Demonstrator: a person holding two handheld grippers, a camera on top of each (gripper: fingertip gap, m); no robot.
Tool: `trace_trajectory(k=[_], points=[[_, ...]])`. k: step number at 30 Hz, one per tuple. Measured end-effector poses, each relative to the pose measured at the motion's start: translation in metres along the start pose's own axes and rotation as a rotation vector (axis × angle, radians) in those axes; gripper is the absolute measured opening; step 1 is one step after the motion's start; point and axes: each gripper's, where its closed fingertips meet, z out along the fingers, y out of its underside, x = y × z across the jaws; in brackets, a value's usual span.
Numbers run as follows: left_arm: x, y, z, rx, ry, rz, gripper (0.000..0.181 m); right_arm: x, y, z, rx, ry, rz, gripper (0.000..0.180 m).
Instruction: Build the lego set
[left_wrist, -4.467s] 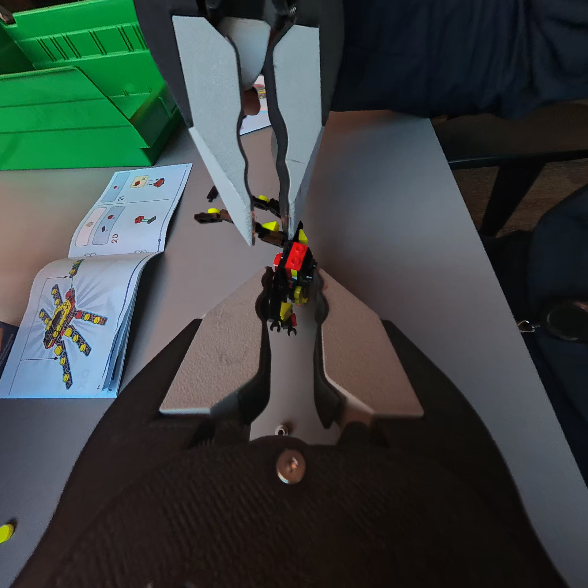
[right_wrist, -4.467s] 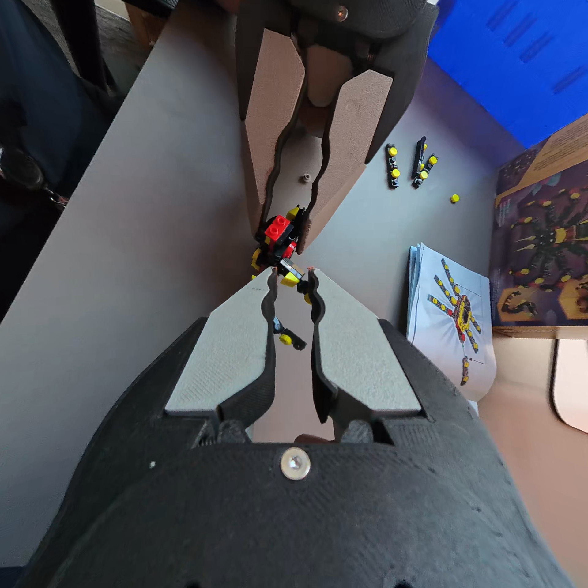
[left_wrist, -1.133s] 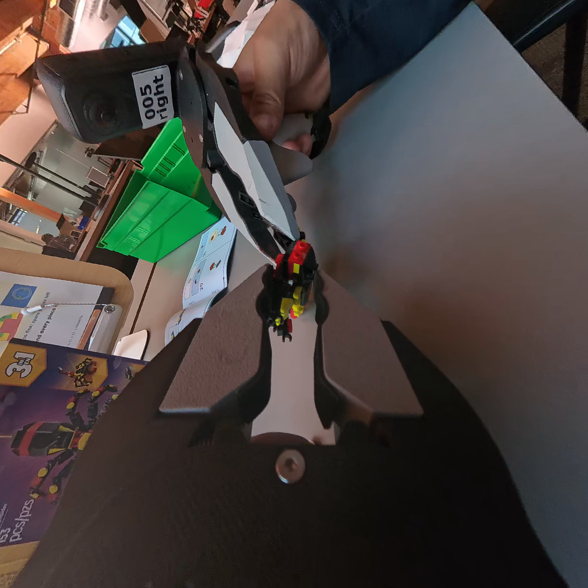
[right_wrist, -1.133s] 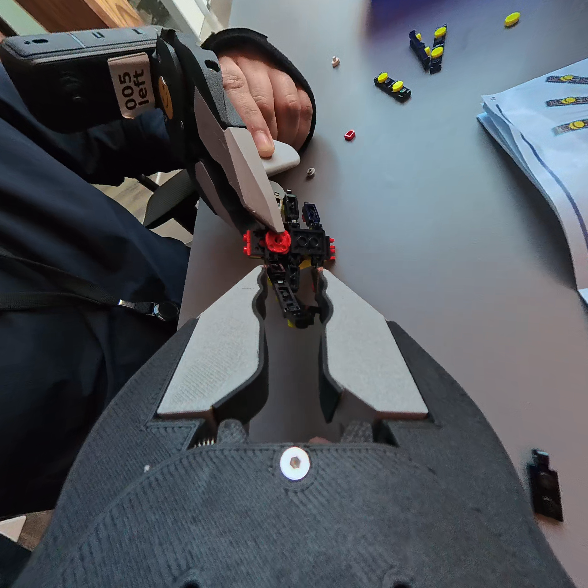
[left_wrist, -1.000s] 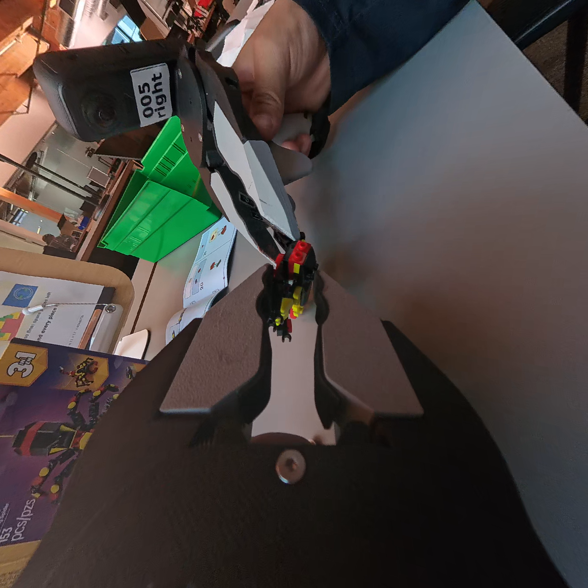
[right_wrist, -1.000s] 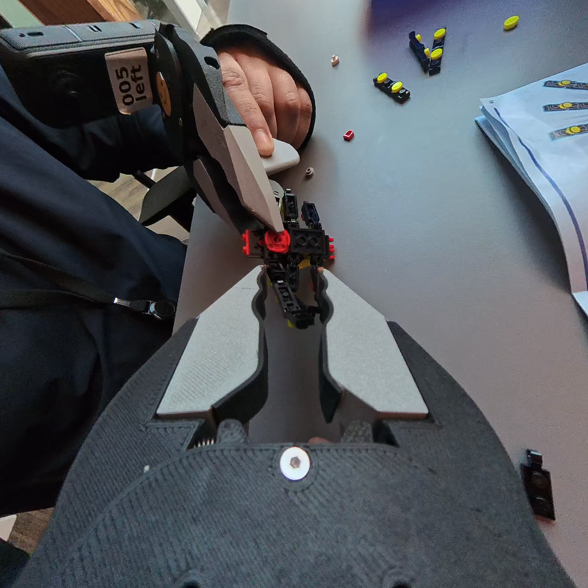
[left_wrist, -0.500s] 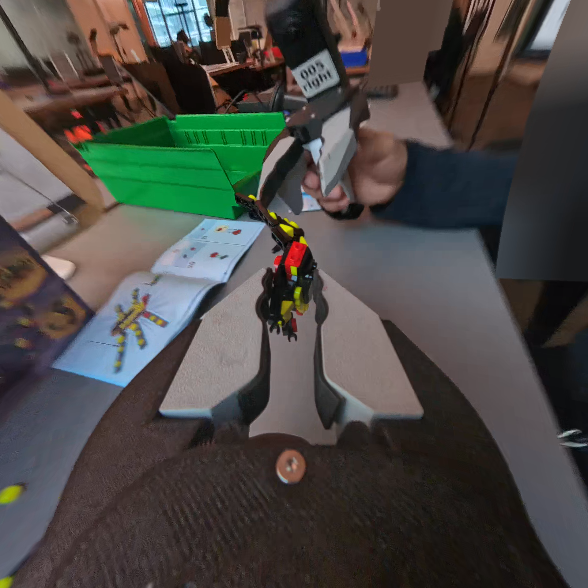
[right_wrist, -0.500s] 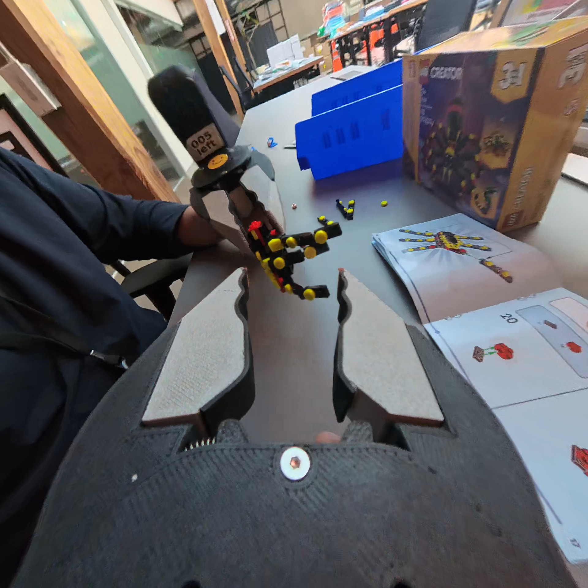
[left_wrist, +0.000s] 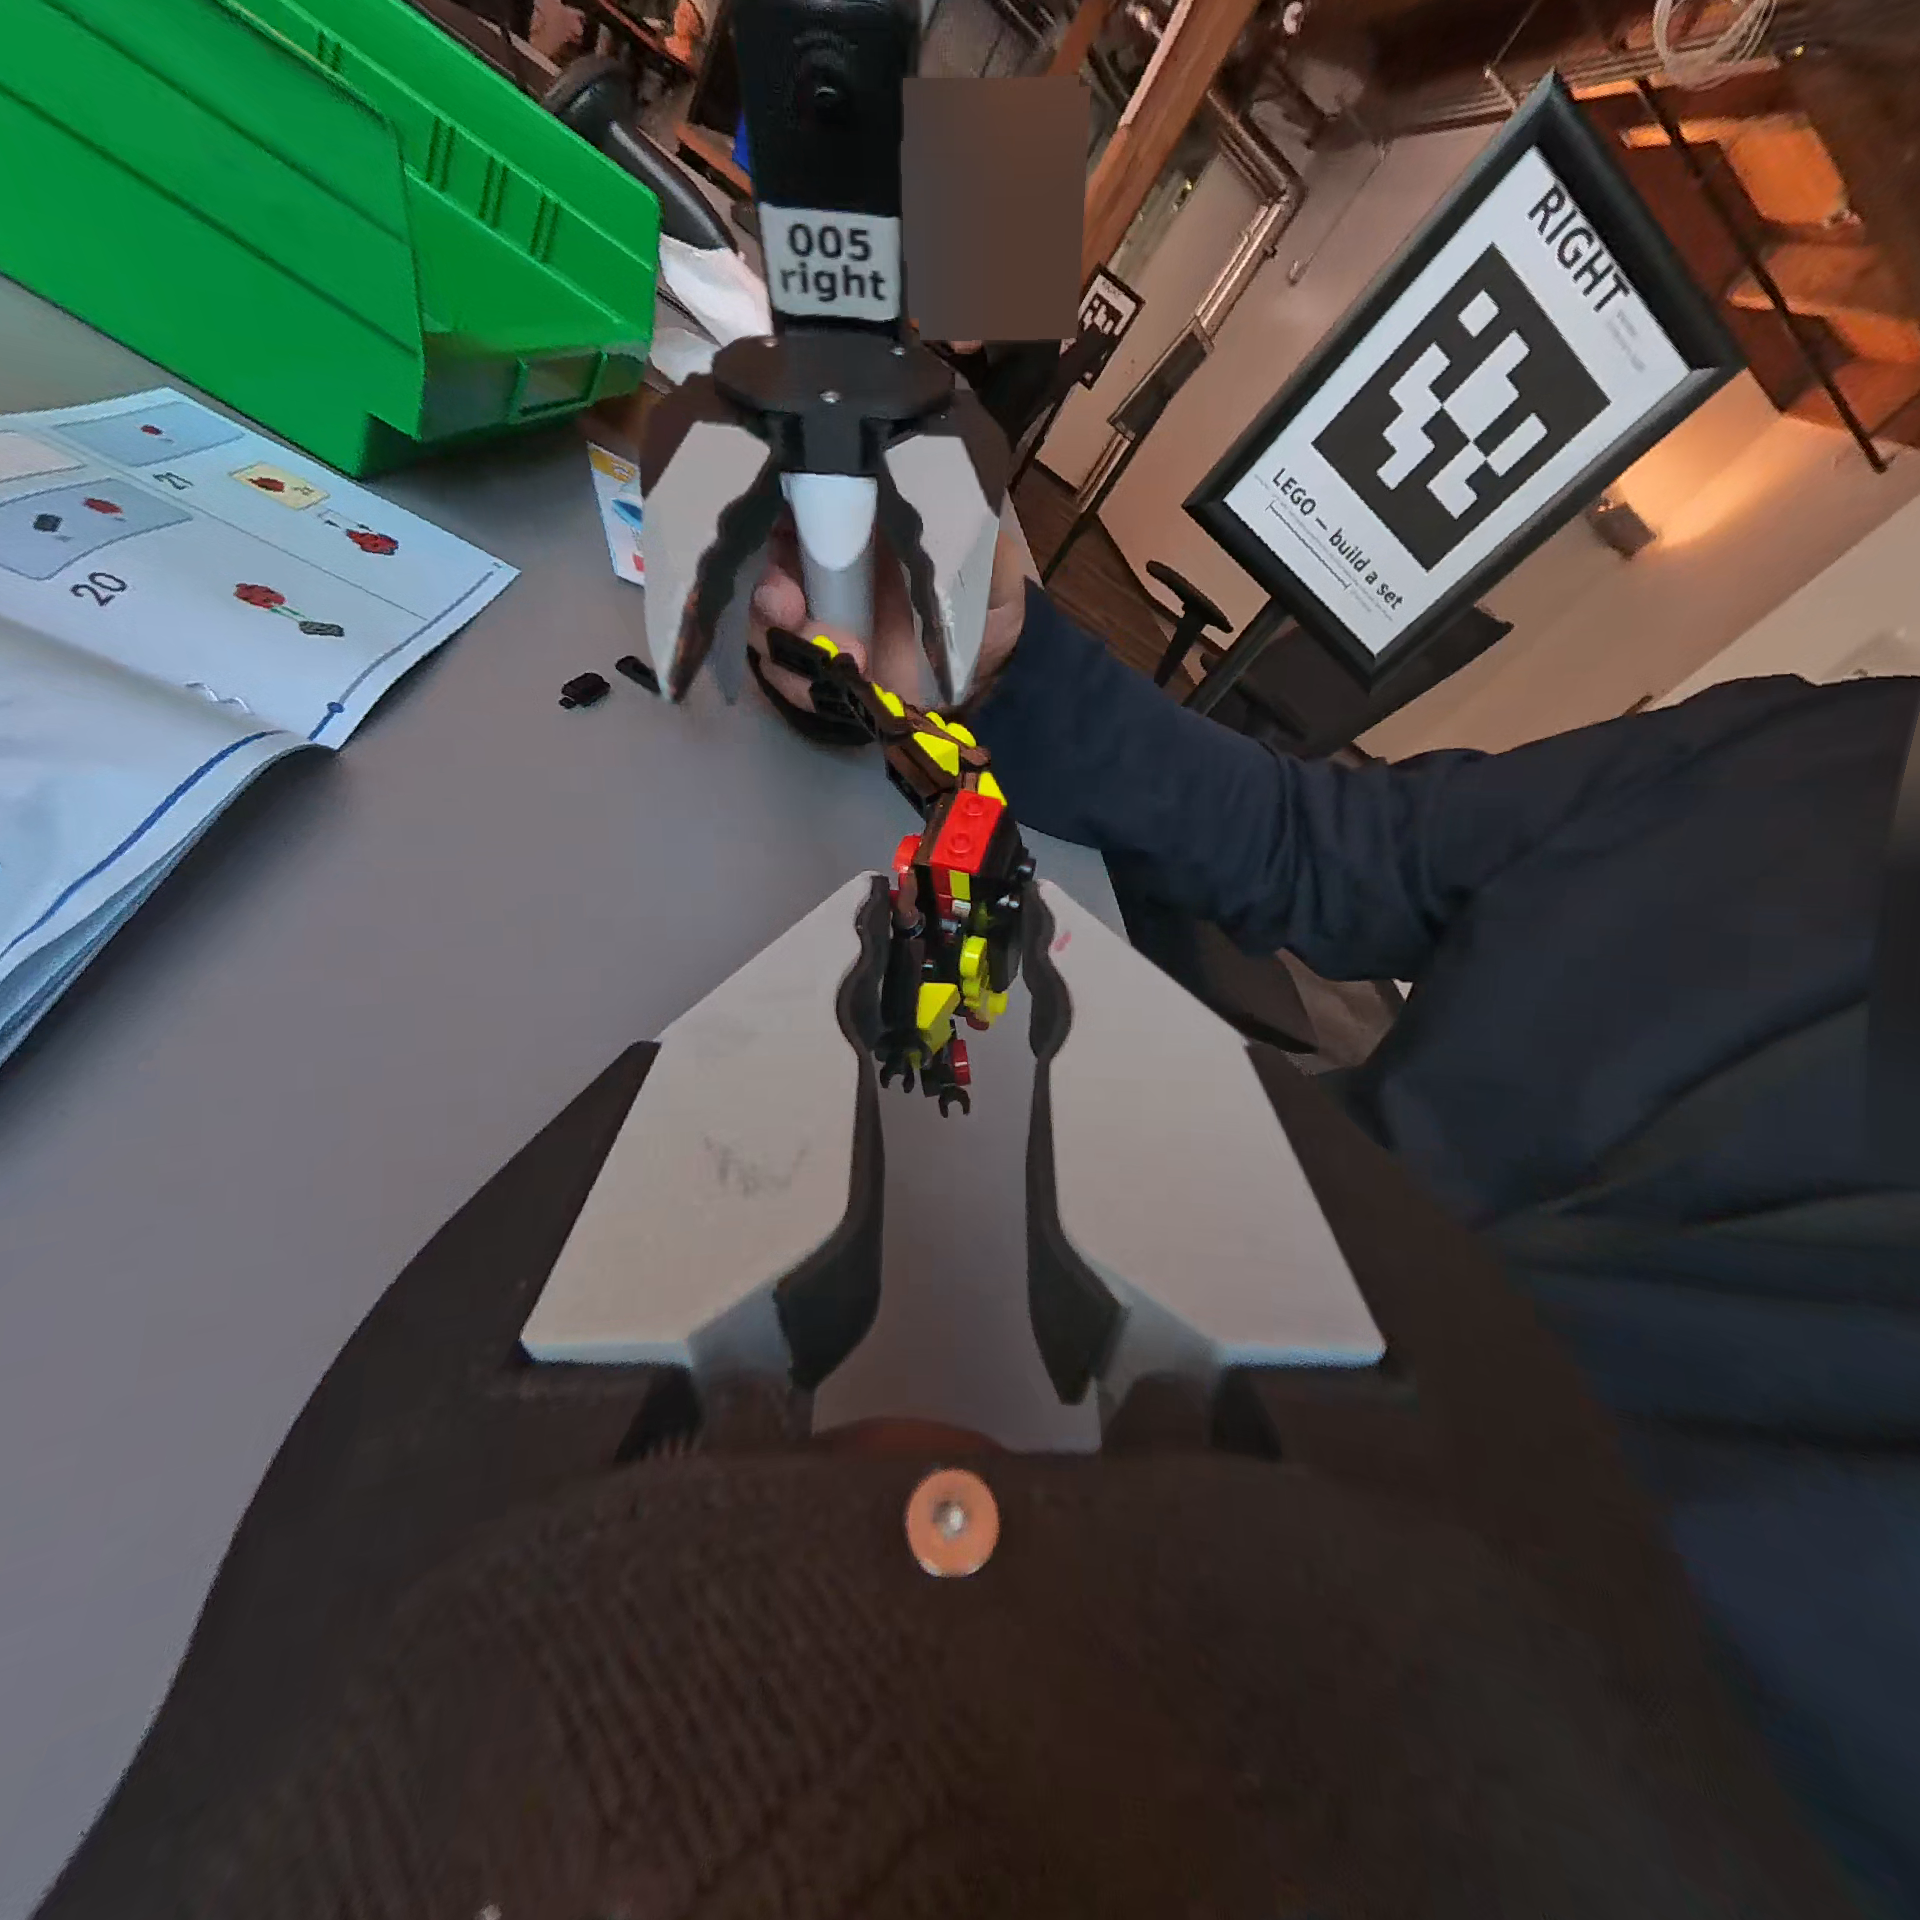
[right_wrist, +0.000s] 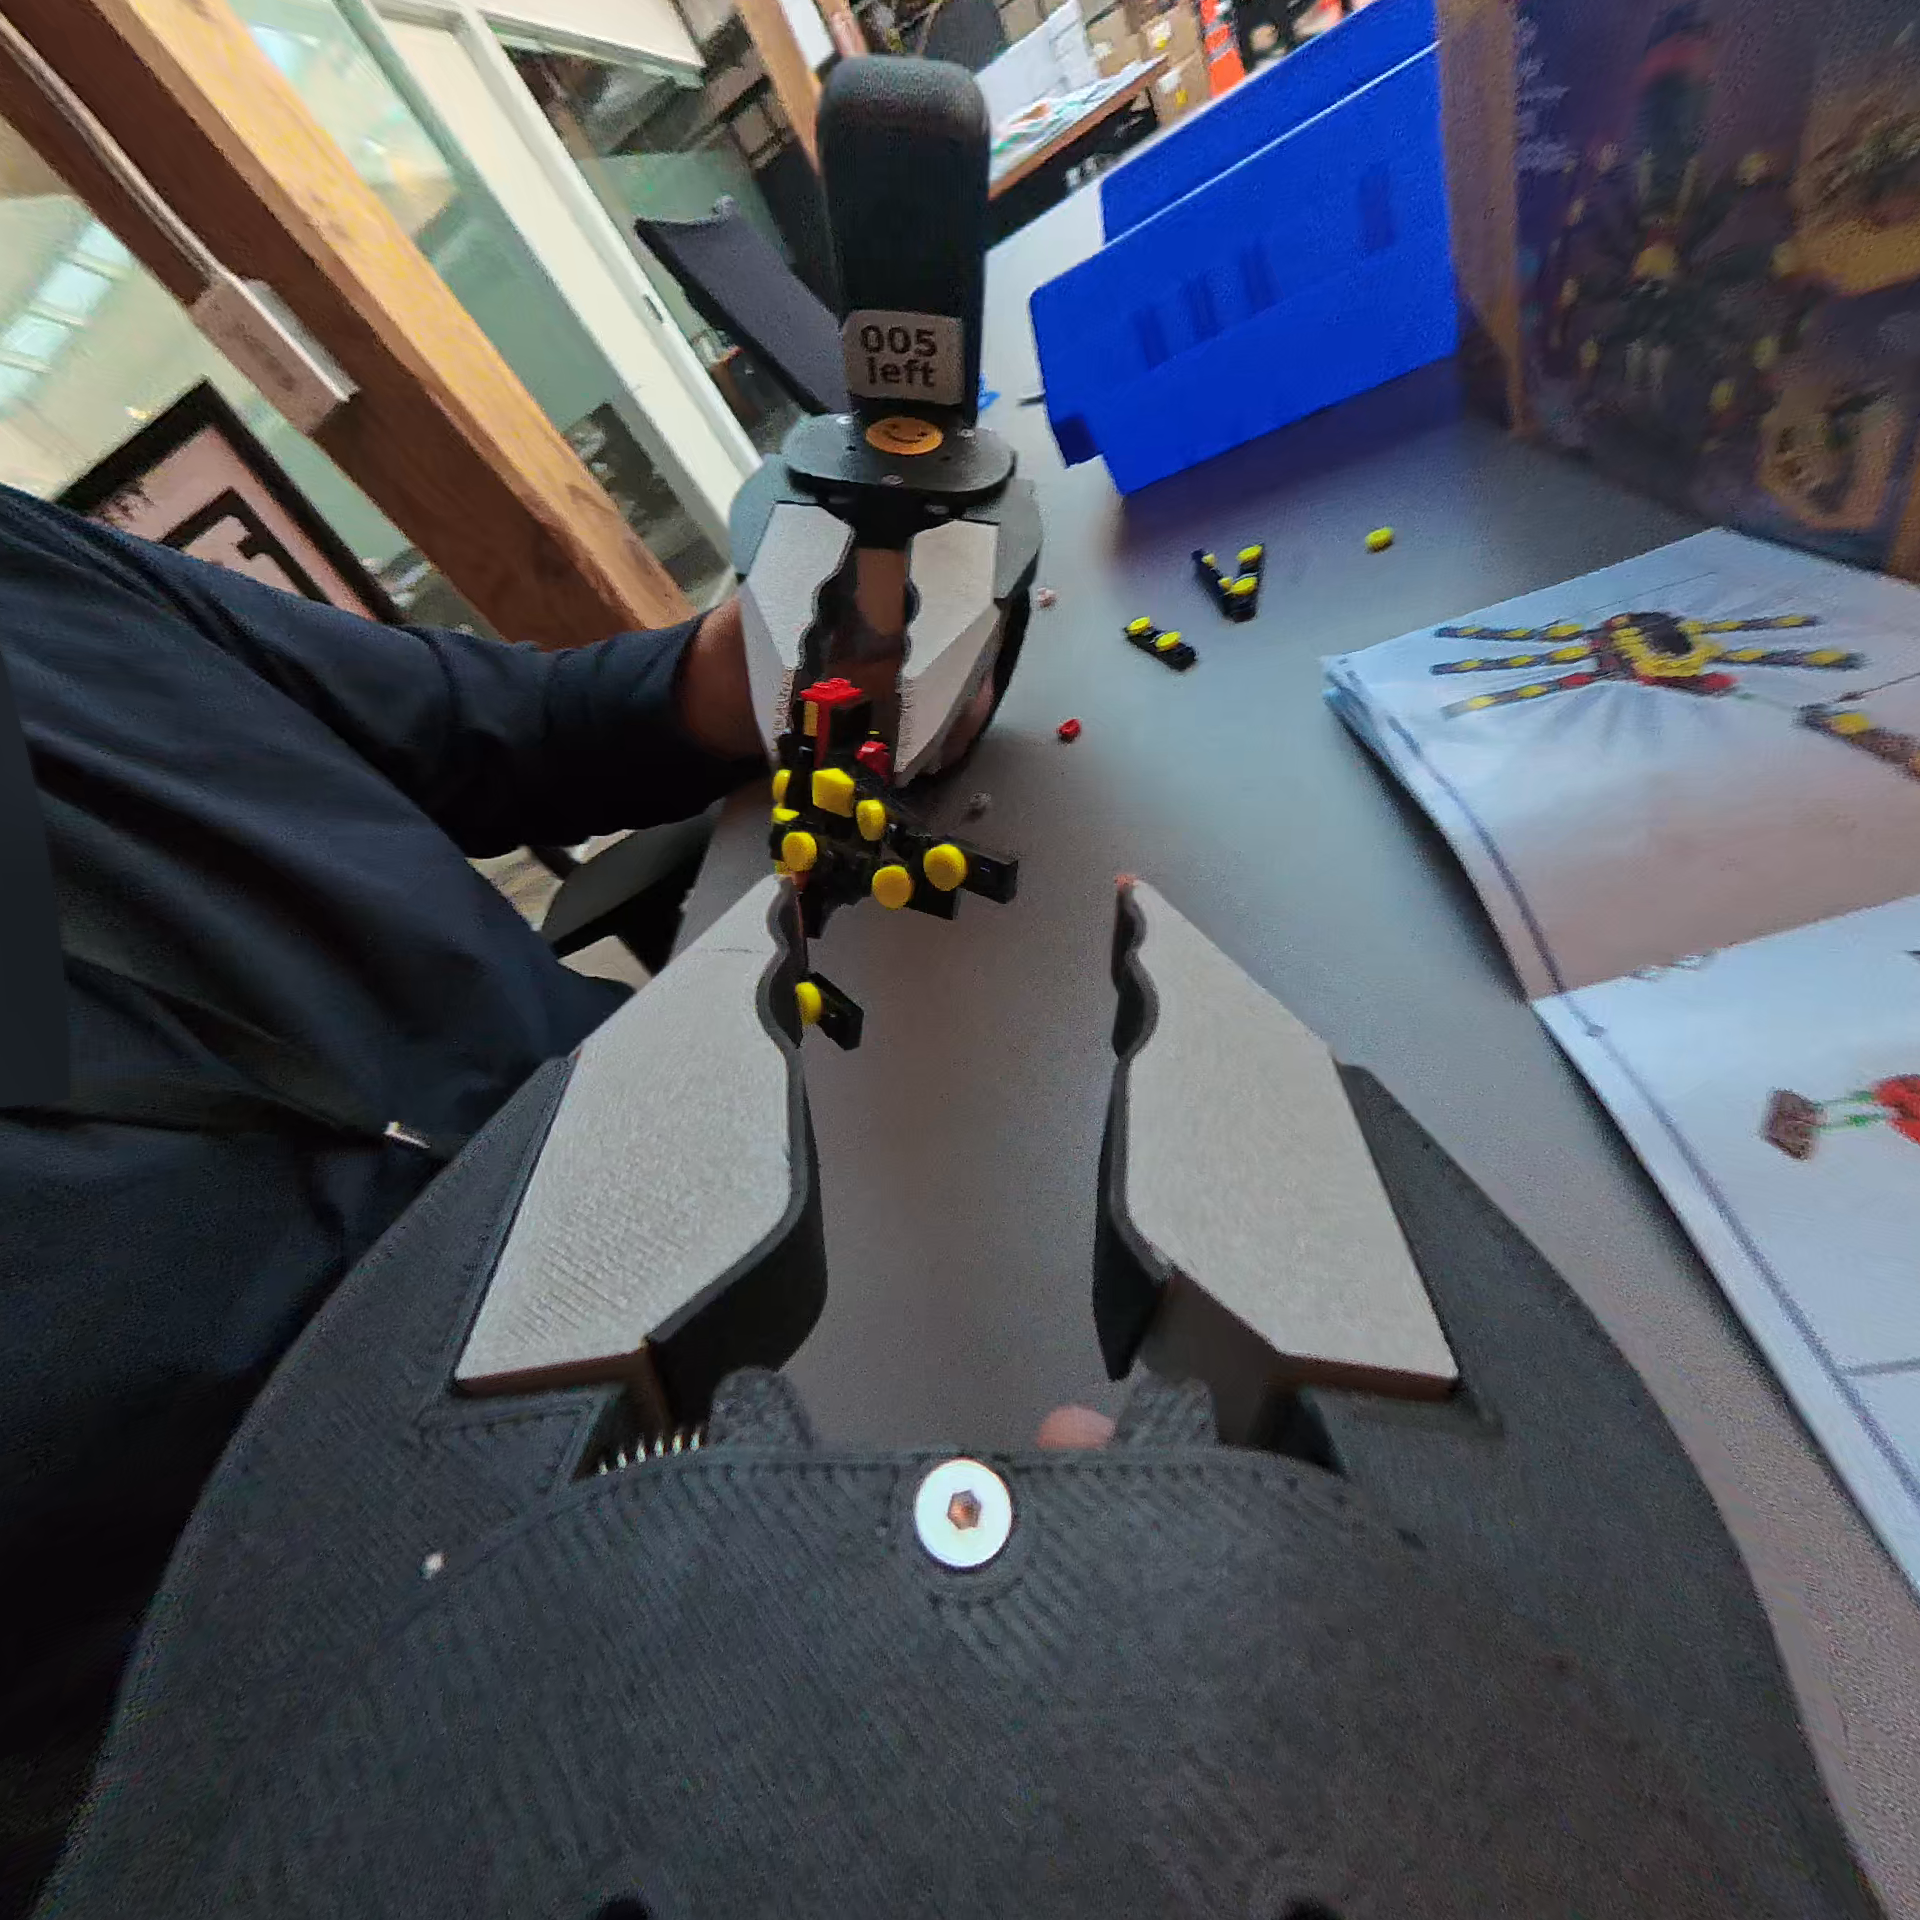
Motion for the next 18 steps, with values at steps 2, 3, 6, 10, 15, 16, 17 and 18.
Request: trace_trajectory(k=[2,3,6,10,15,16,17,18], points=[[0.001,0.000,0.000,-0.003,0.000,0.014,0.022,-0.007,0.001,0.007,0.004,-0.059,0.043,0.057],[0.000,0.000,0.000,0.000,-0.014,0.016,0.022,-0.010,0.000,0.009,0.009,-0.088,0.069,0.054],[0.002,-0.002,0.000,0.015,-0.013,0.039,0.022,-0.015,0.002,0.014,0.014,-0.169,0.184,0.034],[0.000,-0.006,-0.003,0.043,-0.042,0.069,0.022,-0.015,0.001,0.008,0.048,-0.261,0.336,0.017],[-0.008,-0.005,-0.004,0.019,-0.099,0.084,0.021,-0.003,0.007,0.007,0.008,-0.136,0.267,0.015],[-0.010,-0.005,-0.004,0.017,-0.110,0.087,0.021,0.000,0.009,0.008,-0.005,-0.108,0.250,0.014],[-0.009,-0.004,-0.004,0.014,-0.102,0.085,0.021,0.000,0.010,0.008,-0.021,-0.089,0.226,0.014],[-0.009,-0.004,-0.004,0.012,-0.094,0.079,0.021,0.000,0.011,0.007,-0.035,-0.072,0.195,0.014]])
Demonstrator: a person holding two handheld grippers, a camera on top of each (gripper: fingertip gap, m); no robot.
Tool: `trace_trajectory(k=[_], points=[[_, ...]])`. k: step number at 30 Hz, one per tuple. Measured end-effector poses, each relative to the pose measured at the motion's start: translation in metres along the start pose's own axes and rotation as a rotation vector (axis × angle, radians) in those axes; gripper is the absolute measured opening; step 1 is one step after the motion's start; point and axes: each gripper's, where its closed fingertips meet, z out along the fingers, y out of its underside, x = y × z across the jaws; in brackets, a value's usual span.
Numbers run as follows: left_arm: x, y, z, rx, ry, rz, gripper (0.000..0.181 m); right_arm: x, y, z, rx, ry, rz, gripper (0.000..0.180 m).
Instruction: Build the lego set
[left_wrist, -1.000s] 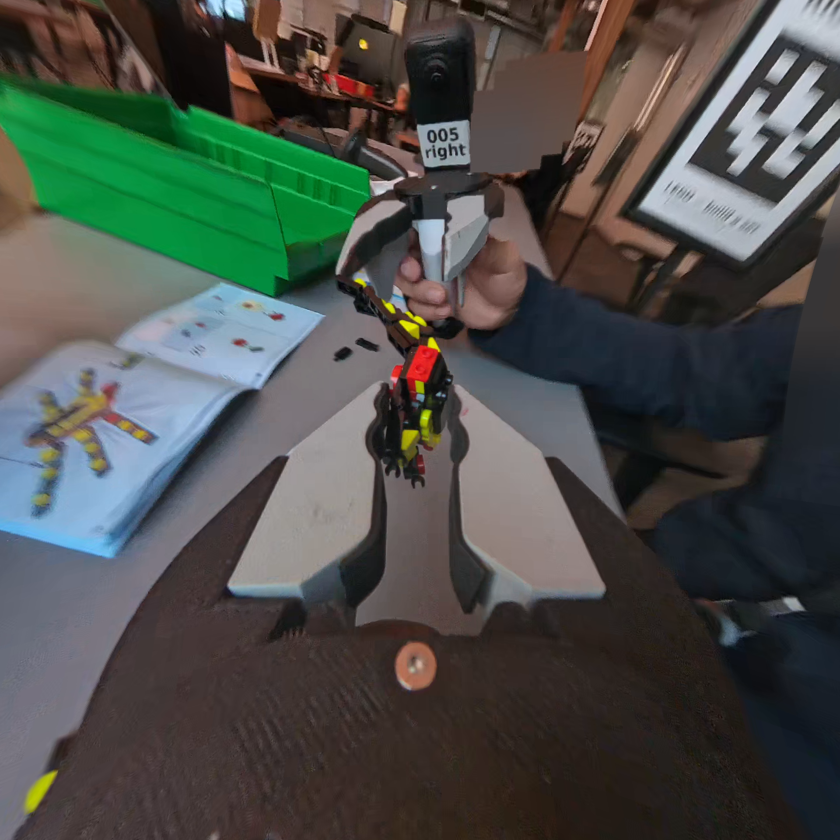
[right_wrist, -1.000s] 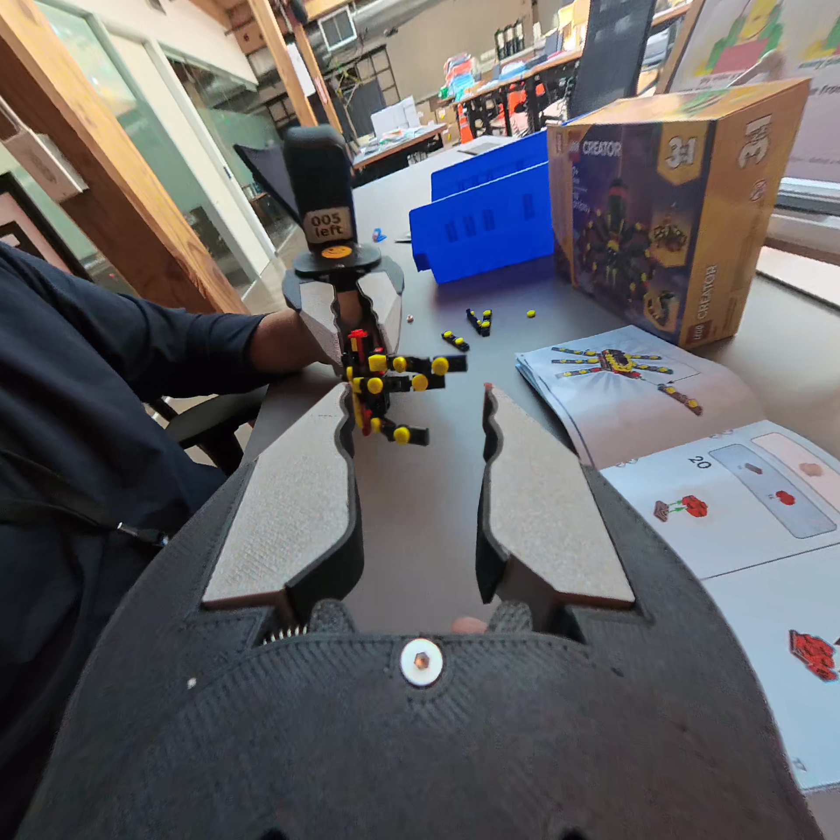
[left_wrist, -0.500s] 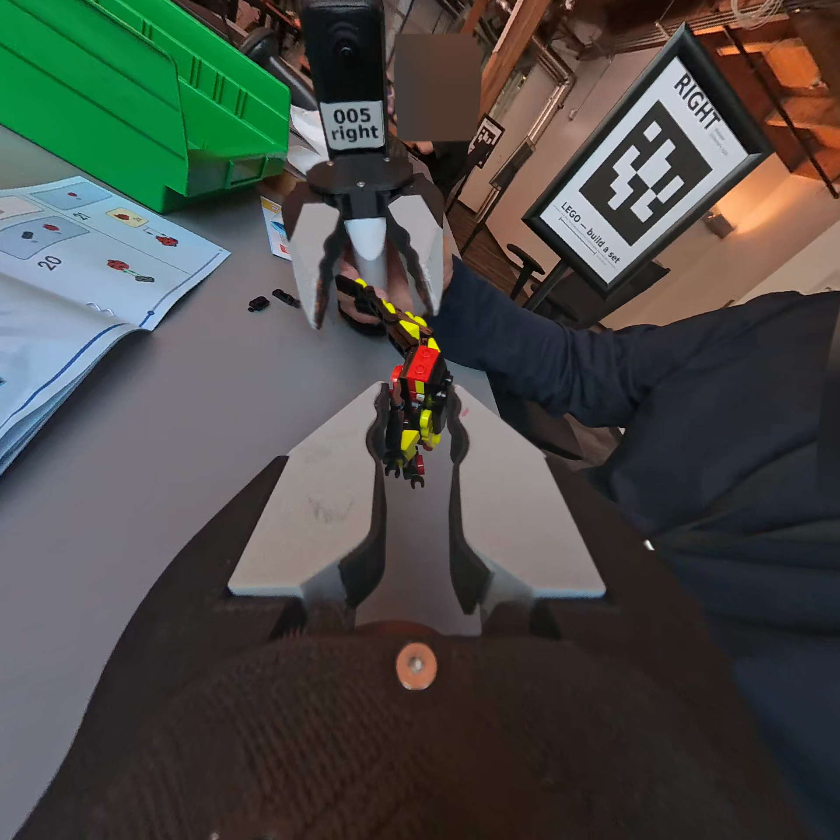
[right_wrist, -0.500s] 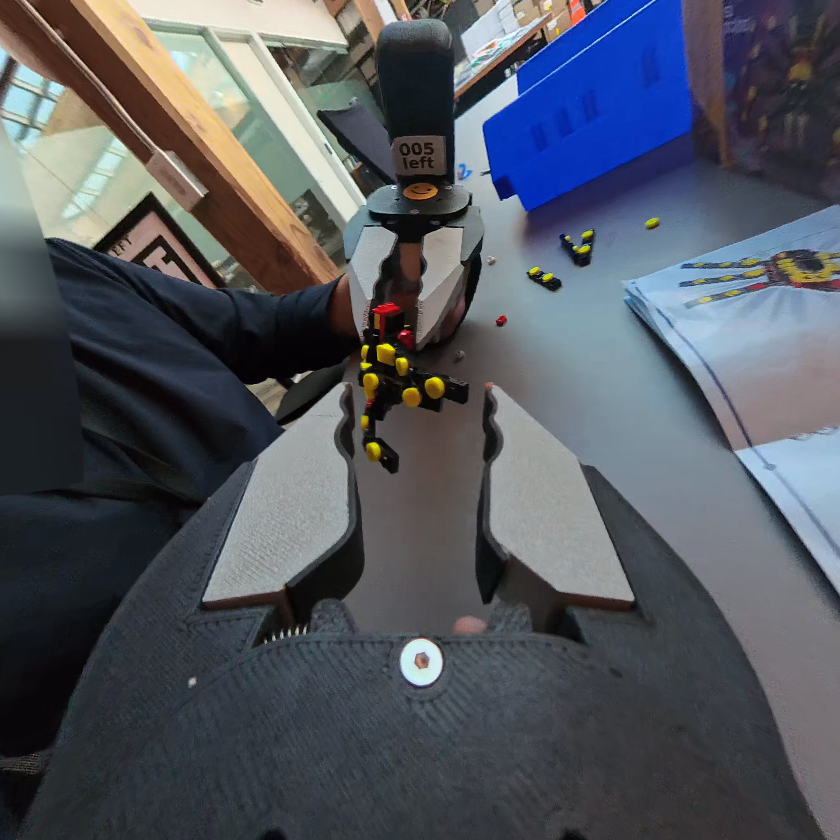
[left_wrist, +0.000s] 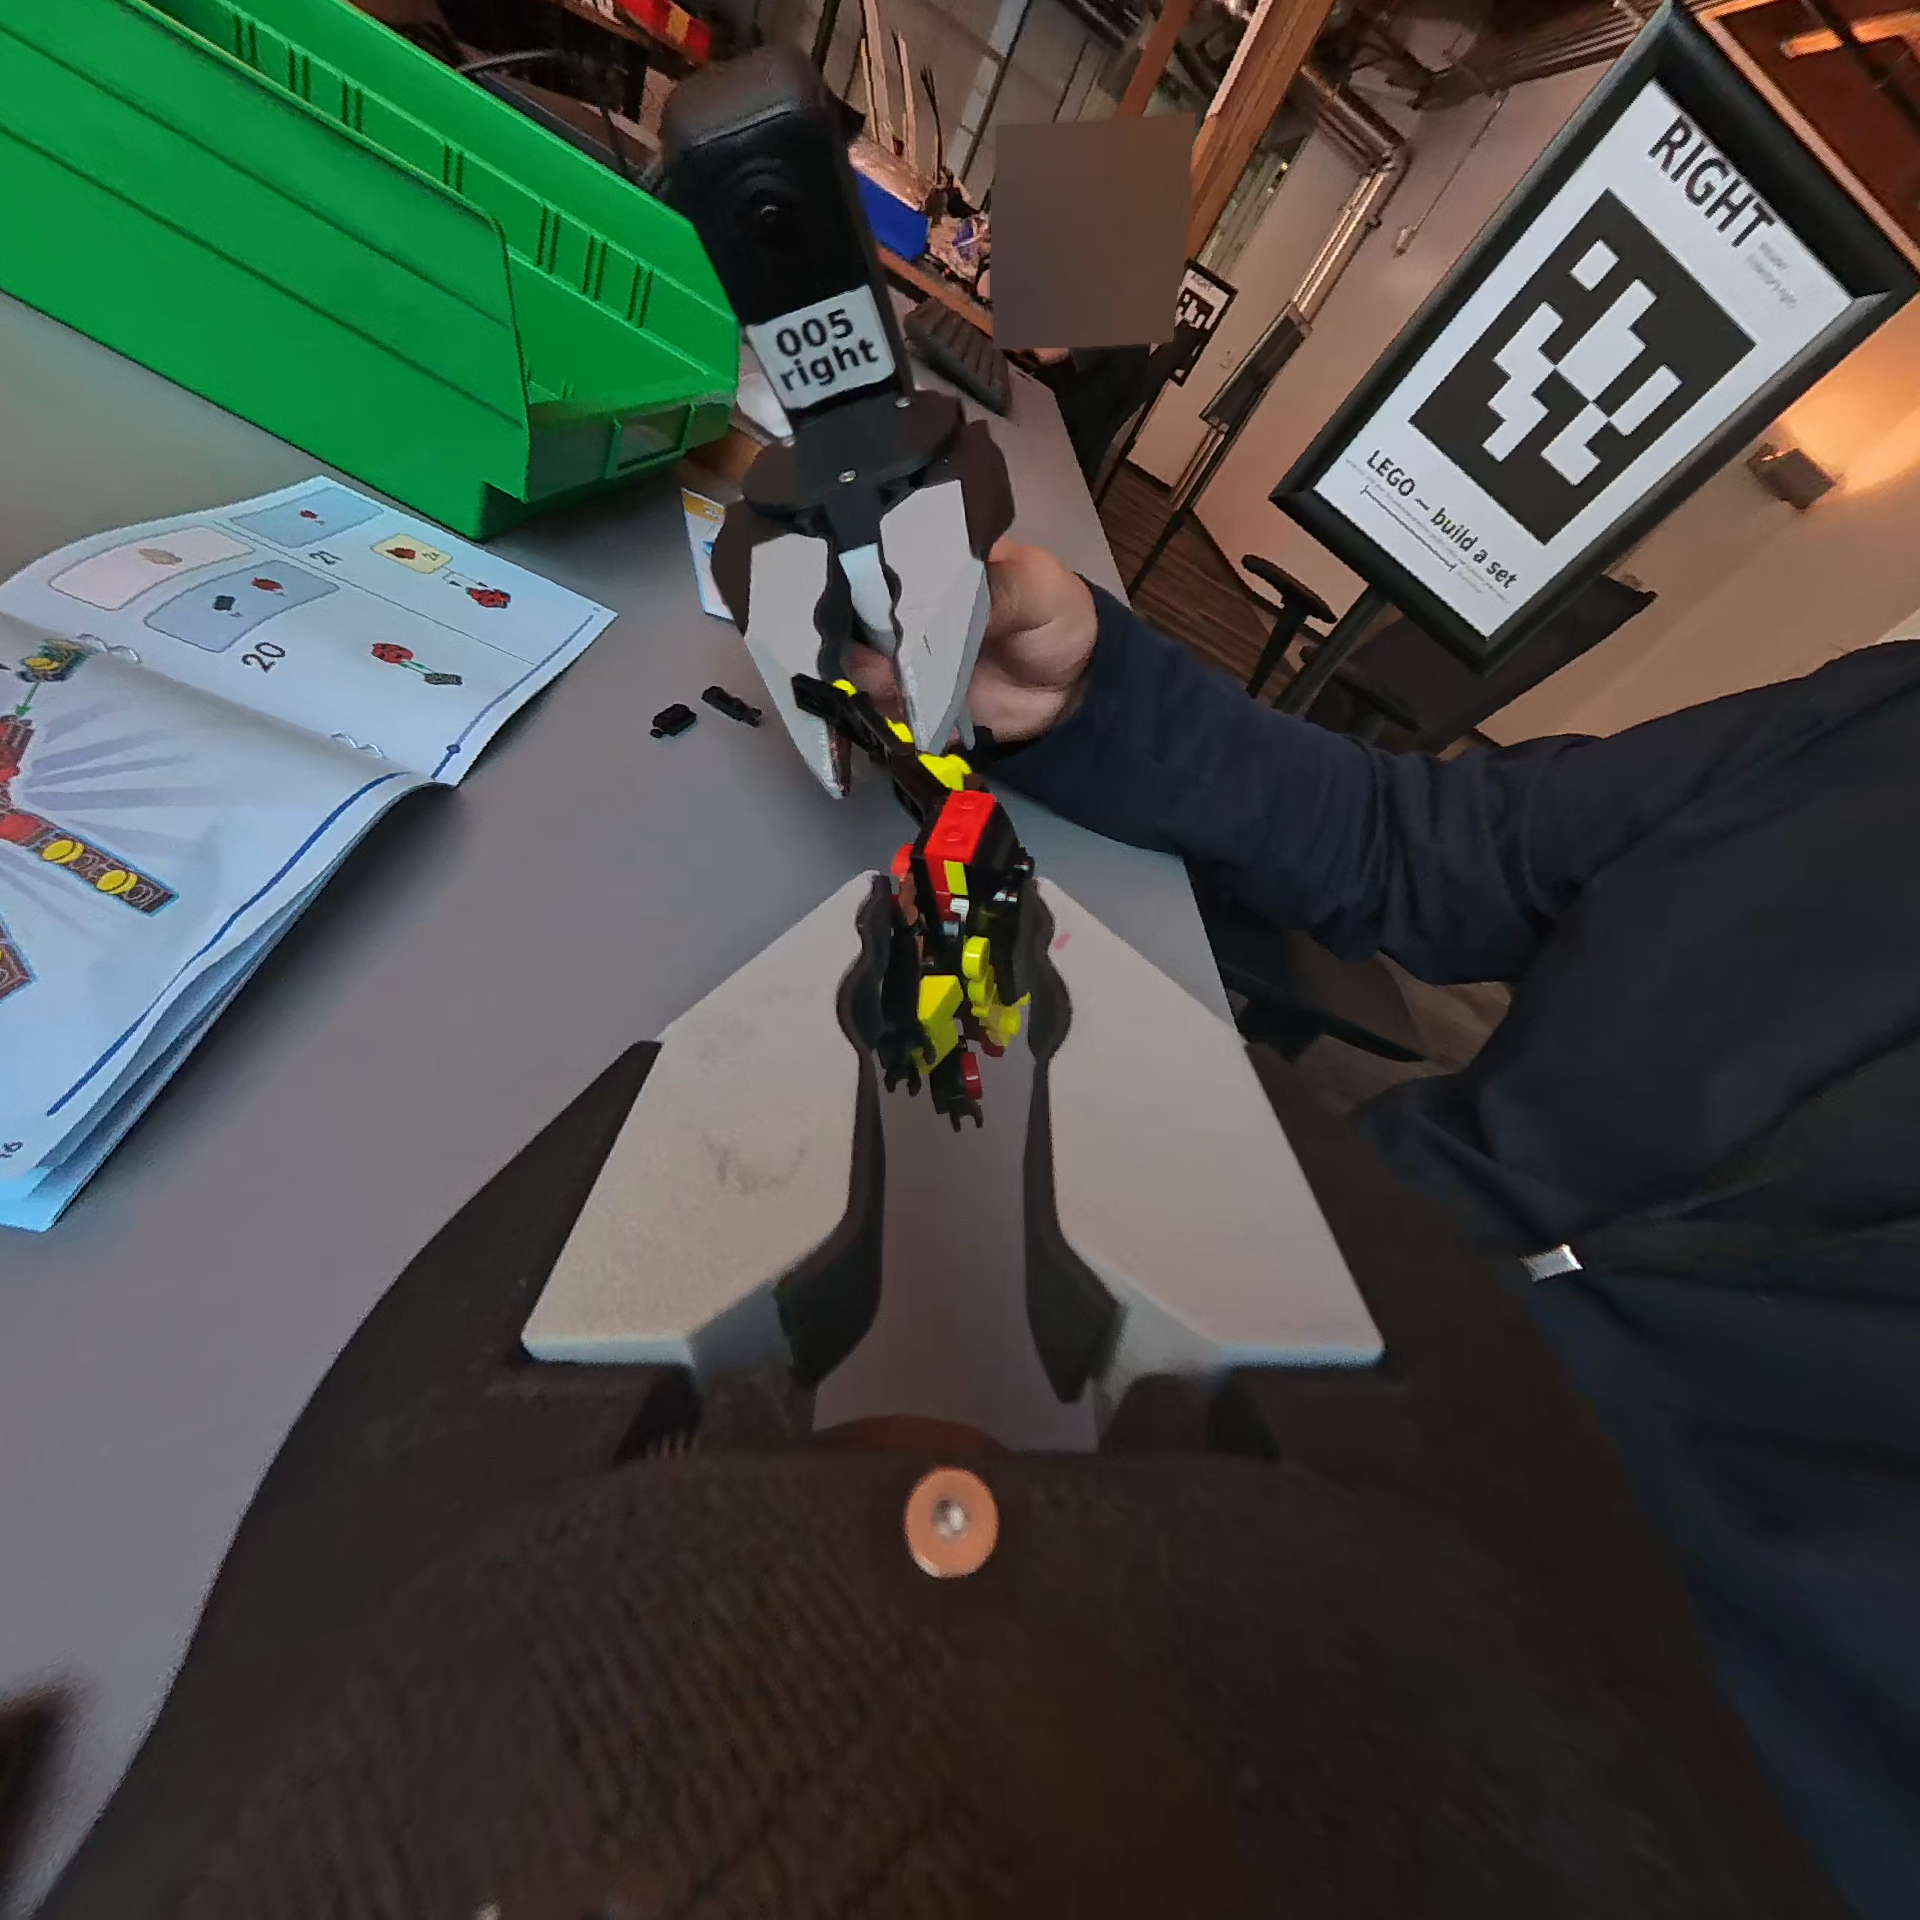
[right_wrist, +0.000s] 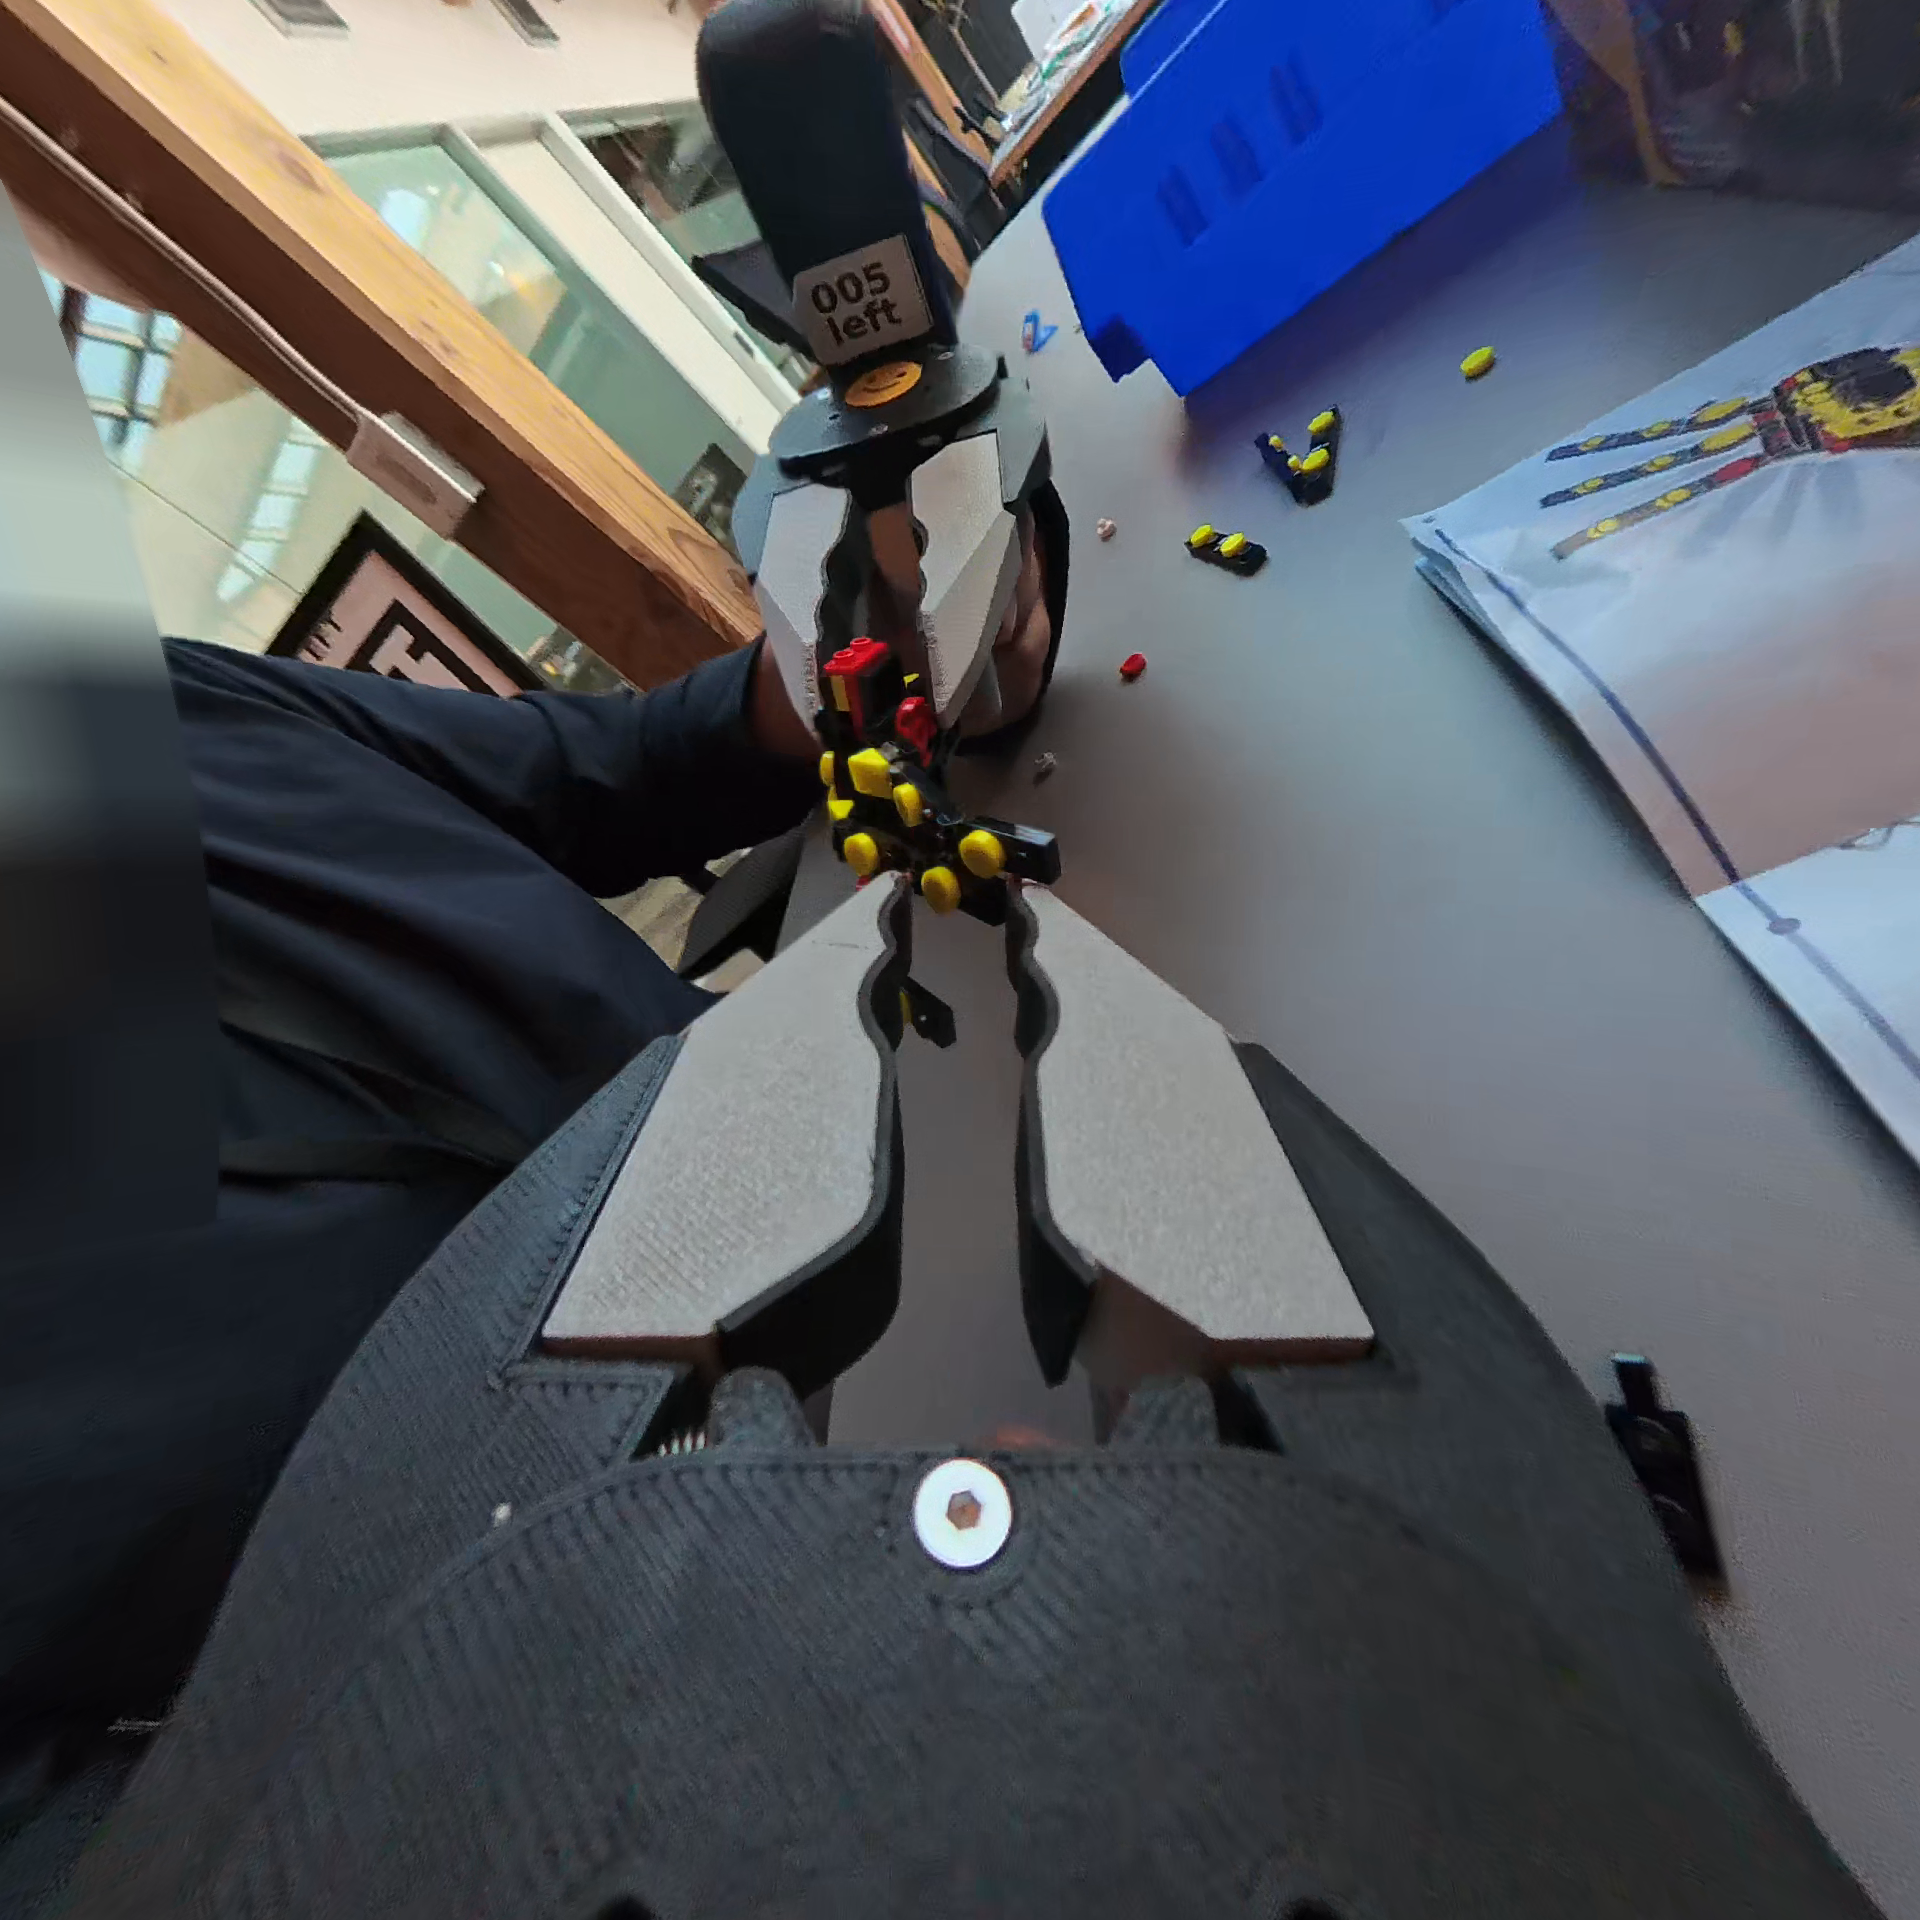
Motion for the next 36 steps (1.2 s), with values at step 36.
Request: trace_trajectory(k=[36], points=[[-0.002,0.034,0.017,-0.252,-0.065,0.061,0.021,-0.004,-0.012,-0.017,0.018,0.065,-0.131,0.030]])
